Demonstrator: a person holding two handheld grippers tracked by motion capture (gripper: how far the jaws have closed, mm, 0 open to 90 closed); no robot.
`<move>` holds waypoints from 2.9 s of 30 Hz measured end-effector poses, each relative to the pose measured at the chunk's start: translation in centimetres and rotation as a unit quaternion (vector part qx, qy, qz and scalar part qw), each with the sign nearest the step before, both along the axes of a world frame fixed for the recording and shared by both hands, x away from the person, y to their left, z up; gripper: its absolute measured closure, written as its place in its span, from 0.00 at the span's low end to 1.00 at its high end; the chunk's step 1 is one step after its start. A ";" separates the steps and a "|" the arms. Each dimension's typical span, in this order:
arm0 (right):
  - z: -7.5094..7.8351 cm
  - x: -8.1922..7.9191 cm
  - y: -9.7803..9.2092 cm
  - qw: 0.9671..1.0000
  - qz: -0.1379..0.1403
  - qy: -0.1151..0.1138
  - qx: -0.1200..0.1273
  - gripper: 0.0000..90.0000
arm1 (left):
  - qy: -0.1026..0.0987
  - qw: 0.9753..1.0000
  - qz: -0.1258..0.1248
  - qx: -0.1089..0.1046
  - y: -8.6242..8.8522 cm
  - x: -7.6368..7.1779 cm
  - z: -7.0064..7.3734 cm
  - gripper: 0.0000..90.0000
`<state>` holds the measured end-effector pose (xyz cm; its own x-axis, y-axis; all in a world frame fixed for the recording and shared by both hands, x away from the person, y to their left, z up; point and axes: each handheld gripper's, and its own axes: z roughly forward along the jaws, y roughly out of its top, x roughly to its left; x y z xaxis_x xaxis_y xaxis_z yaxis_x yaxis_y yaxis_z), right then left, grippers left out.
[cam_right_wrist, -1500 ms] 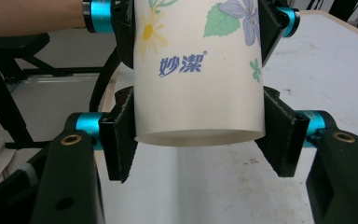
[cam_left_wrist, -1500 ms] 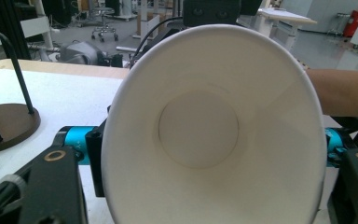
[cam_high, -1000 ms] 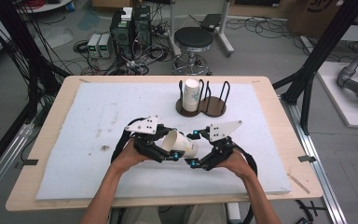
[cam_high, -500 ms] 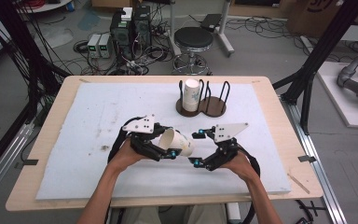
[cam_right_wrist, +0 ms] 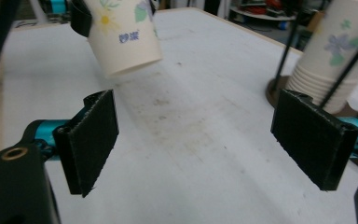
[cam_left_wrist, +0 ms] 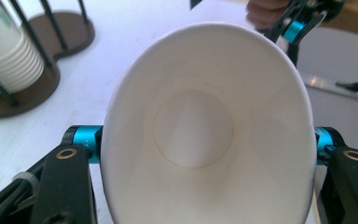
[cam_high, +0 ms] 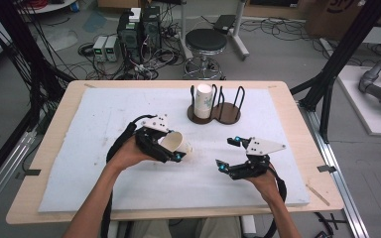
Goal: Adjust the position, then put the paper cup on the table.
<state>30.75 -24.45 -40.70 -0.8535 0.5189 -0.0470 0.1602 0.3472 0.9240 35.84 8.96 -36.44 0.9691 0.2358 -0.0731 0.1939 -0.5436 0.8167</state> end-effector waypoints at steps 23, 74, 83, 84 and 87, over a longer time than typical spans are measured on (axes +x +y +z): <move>-4.3 -0.5 -3.7 0.977 -0.212 0.003 -0.007 0.17 | 0.011 0.987 0.012 0.161 -0.2 3.0 1.6 0.37; -4.3 -0.5 -3.7 0.977 -0.214 0.012 -0.008 0.18 | 0.014 0.967 0.024 0.254 -3.1 4.8 -1.6 0.37; -4.3 -0.5 -3.8 0.977 -0.213 0.010 -0.005 0.18 | 0.015 0.962 0.030 0.271 -4.1 5.3 -2.8 0.36; -4.4 -0.5 -3.8 0.977 -0.213 0.010 -0.004 0.18 | 0.014 0.963 0.030 0.269 -4.1 5.3 -2.9 0.35; -4.3 -0.5 -3.8 0.977 -0.213 0.012 -0.002 0.18 | 0.018 0.964 0.035 0.263 -4.0 5.3 -3.0 0.34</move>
